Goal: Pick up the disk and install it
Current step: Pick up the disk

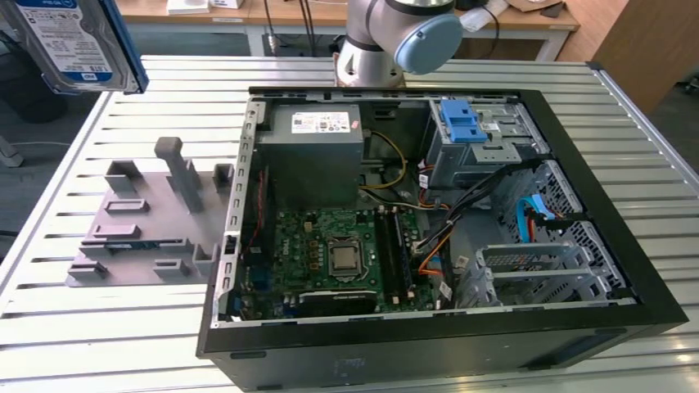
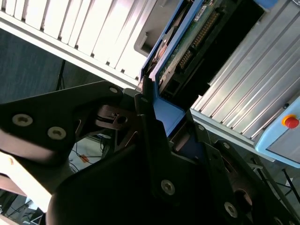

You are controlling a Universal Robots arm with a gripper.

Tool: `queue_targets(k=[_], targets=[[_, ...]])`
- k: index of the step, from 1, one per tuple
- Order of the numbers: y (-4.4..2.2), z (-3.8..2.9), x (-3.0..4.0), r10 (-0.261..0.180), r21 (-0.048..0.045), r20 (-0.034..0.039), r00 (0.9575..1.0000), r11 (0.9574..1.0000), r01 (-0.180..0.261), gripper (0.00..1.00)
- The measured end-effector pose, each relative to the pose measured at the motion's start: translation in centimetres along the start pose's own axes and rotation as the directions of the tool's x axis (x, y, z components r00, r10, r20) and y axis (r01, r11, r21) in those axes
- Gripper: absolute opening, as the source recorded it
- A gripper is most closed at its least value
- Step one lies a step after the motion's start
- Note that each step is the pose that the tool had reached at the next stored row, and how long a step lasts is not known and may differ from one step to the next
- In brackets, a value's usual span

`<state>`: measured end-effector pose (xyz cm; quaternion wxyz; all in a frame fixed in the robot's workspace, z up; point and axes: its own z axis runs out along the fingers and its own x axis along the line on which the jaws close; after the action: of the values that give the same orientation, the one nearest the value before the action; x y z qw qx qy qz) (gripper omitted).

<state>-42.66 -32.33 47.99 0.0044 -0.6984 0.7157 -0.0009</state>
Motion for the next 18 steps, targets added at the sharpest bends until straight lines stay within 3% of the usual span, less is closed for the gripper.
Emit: queue_targets(k=[4, 18], targets=[[0.0, 0.0, 0.0, 0.0, 0.0, 0.0, 1.0, 1.0, 0.0, 0.36], [-1.08, 0.0, 0.46, 0.0, 0.0, -0.0001, 1.0, 1.0, 0.0, 0.36]])
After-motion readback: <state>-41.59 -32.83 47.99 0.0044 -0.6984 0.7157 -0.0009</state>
